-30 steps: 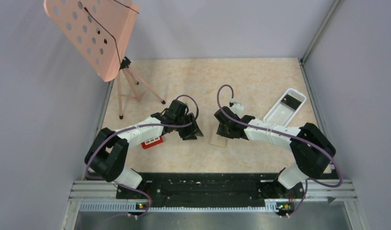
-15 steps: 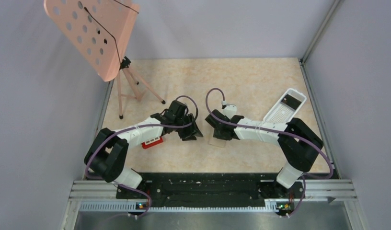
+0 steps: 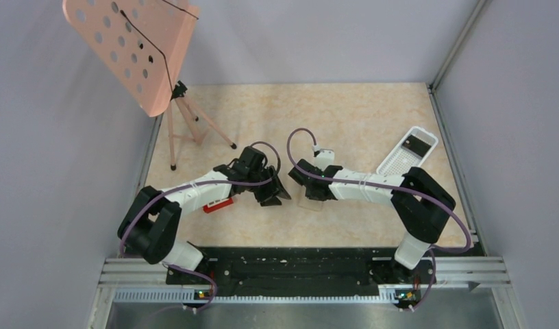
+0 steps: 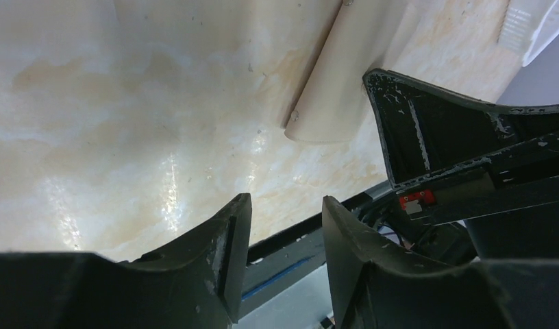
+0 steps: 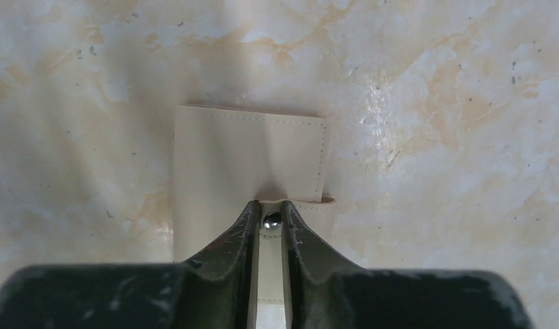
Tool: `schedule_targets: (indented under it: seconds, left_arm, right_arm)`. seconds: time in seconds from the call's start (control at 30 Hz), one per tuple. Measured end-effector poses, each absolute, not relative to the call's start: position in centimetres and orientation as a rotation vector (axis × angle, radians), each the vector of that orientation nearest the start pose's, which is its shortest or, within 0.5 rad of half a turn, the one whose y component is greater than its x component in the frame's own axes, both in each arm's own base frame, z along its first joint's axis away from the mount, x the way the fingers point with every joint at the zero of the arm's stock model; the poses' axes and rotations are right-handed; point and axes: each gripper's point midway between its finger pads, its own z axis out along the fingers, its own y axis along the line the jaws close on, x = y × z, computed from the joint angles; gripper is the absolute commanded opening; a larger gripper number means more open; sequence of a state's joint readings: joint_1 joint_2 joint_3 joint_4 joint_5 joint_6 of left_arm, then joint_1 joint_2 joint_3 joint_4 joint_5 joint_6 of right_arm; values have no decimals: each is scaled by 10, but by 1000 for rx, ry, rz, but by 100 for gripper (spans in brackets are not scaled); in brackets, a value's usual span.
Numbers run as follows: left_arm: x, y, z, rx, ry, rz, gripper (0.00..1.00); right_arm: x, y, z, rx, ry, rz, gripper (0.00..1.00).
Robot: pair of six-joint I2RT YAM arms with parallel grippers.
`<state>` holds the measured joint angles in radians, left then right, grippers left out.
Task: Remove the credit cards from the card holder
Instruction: Open the card holder at the center of the board.
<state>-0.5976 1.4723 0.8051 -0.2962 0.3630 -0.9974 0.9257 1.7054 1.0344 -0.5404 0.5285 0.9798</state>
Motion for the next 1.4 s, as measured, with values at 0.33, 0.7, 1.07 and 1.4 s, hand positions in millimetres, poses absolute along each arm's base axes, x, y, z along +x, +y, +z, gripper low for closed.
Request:
schedule_targets:
  seconds: [0.33, 0.7, 1.07, 1.4]
  left_arm:
    - [201, -284, 81, -793, 2843, -1260, 54]
    - [197, -293, 78, -1075, 2851, -1361, 51]
    - [194, -289, 47, -1092, 2918, -1267, 56]
    - [193, -284, 40, -1107, 2924, -1207, 53]
  right_arm:
    - [247, 242, 37, 71, 2473, 115, 0]
    - [227, 270, 60, -34, 2444, 584, 0]
    - [229, 263, 61, 7, 2434, 771, 0]
    - [227, 255, 53, 6, 2454, 805, 0]
